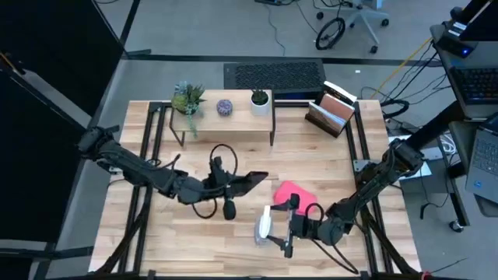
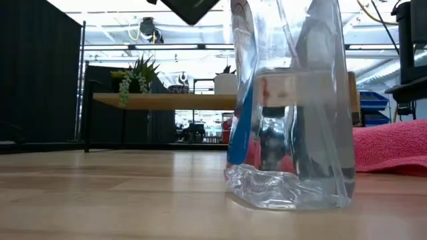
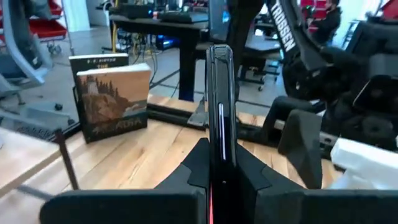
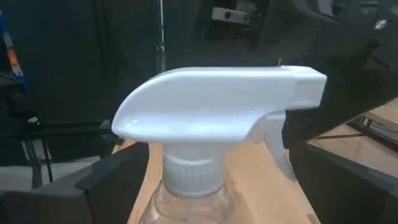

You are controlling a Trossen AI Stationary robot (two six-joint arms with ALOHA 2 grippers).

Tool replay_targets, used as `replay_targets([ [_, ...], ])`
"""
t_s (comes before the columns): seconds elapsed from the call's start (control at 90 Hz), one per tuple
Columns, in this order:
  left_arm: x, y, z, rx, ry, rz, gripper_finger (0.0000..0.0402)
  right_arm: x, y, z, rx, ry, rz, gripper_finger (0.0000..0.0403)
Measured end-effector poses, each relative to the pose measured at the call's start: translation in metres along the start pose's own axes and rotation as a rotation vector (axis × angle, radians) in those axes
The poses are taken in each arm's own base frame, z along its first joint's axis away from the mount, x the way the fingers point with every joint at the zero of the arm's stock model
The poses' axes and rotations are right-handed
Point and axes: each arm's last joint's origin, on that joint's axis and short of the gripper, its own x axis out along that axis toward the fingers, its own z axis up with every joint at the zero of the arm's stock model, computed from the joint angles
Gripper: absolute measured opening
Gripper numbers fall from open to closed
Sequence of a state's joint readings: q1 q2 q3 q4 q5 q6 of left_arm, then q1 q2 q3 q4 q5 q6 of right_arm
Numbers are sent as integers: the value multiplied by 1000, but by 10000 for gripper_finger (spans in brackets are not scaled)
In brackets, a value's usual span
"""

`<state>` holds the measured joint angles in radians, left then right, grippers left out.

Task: Apply microfiber cloth
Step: Spray the back of the cellphone using the spray bottle

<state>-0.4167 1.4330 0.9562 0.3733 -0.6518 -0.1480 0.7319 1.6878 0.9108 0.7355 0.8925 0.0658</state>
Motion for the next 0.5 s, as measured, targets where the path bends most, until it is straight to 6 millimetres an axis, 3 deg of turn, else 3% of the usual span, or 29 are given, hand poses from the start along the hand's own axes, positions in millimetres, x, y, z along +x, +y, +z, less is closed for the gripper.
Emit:
replay_targets([
  [0.189,6,6,6,-2,-42,-24,11,5,-4,-1,21,5,-16,370],
  [0.5,31,11,-7,7,-57,-138,11,5,-3,0,-27,5,21,370],
])
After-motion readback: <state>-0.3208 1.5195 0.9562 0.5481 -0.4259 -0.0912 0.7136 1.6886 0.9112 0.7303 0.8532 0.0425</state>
